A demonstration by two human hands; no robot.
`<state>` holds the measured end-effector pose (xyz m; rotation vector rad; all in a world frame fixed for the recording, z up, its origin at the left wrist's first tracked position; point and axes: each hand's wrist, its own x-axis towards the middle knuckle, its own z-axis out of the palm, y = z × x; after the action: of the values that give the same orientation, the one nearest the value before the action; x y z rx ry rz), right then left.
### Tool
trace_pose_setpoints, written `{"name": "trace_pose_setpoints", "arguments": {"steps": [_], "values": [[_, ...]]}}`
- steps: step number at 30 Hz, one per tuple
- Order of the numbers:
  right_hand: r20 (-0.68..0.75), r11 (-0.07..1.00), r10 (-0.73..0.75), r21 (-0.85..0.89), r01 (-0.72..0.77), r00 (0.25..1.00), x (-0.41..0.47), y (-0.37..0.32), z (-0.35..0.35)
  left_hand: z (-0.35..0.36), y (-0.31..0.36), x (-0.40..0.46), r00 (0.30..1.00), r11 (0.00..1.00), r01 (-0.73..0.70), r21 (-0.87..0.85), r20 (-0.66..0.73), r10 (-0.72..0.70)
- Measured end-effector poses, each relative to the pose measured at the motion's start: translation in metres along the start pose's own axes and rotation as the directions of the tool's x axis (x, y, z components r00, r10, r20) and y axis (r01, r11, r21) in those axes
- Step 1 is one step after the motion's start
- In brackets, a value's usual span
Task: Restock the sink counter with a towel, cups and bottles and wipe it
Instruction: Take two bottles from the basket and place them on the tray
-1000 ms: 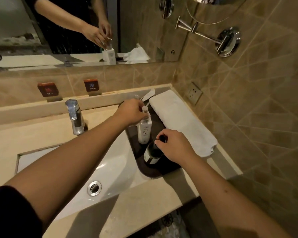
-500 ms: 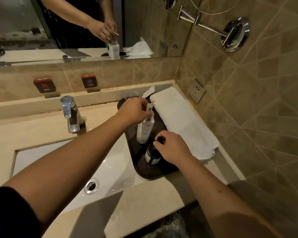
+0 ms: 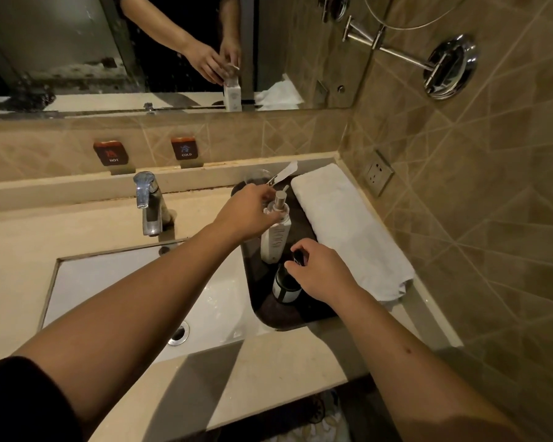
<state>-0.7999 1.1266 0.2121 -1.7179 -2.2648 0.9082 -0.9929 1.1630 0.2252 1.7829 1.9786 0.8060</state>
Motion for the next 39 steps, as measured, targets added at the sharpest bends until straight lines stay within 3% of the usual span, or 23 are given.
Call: {"name": "trace_pose_setpoints", "arguments": {"steps": [10,17,24,32,39], "values": [[-0.146,0.991,-0.115,-0.09,0.103,0.983,-0.023,0.003,-0.023,-0.033,0.001,-0.083,0.978,0.984,0.124,0.13,0.154,-0.143],[-0.224,0.905,-0.424,-0.151,0.399,0.878,-0.06,-0.023,-0.039,-0.065,0.01,-0.18,0.961,0.959,0.225,0.172,0.12,-0.247],[-0.01,0.777,-0.623,-0.12,0.618,0.782,-0.105,-0.073,-0.003,-0.086,0.009,-0.28,0.926,0.909,0.371,0.189,0.006,-0.378],[0.262,0.669,-0.69,-0.126,0.732,0.675,-0.169,-0.133,0.085,-0.12,-0.027,-0.411,0.83,0.816,0.558,0.15,-0.101,-0.549],[0.43,0.614,-0.653,-0.181,0.768,0.623,-0.242,-0.187,0.17,-0.162,-0.094,-0.534,0.777,0.771,0.629,0.104,-0.112,-0.619]]}}
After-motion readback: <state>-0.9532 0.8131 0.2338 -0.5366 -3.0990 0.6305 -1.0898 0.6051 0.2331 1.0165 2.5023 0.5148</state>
